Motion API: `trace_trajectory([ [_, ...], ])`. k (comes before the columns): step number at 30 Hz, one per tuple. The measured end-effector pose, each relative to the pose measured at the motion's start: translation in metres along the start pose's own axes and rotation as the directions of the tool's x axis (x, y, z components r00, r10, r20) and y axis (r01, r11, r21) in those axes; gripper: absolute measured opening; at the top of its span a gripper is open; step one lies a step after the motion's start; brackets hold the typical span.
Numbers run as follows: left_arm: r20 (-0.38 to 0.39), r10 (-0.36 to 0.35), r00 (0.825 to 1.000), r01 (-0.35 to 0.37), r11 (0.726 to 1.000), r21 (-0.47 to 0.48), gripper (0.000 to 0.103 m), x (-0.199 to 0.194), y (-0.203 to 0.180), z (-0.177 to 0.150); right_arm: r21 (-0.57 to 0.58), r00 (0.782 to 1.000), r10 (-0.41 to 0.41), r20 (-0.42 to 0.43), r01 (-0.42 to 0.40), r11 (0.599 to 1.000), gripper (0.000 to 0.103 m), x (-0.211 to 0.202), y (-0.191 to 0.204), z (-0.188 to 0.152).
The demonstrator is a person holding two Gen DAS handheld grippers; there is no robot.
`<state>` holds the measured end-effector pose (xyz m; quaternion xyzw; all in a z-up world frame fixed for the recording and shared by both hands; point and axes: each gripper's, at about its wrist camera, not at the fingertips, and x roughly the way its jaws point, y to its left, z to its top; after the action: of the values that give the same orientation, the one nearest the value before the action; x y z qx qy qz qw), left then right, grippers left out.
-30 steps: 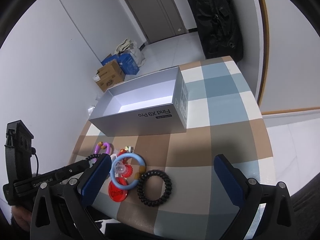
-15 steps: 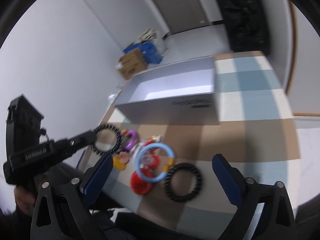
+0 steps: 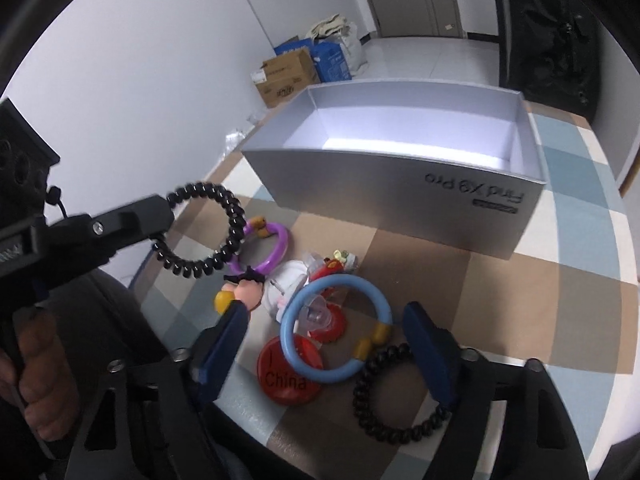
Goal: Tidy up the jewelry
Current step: 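Lift the black bracelet with the left tool while the right tool grasps the blue ring, then carry bracelet and blue ring into the grey box while both tools open to release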
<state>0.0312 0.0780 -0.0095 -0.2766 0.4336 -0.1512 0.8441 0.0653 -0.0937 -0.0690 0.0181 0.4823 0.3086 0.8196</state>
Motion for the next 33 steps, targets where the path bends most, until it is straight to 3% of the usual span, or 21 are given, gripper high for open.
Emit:
trace_trajectory([
  [5, -0.006, -0.005, 1.000, 0.005, 1.000, -0.002, 0.005, 0.001, 0.001, 0.001, -0.050, 0.999, -0.050, -0.011, 0.050, 0.998, 0.062, 0.006, 0.005, 0.000],
  [20, 0.009, 0.001, 1.000, -0.002, 0.999, 0.054, 0.005, -0.001, -0.022, 0.022, 0.028, 0.987, 0.071, 0.145, -0.076, 0.997, 0.061, -0.051, -0.010, 0.011],
  [33, 0.003, 0.017, 1.000, -0.017, 0.993, 0.117, 0.005, 0.028, -0.045, 0.072, 0.122, 0.978, 0.107, 0.180, -0.130, 0.984, 0.062, -0.072, -0.048, 0.074],
])
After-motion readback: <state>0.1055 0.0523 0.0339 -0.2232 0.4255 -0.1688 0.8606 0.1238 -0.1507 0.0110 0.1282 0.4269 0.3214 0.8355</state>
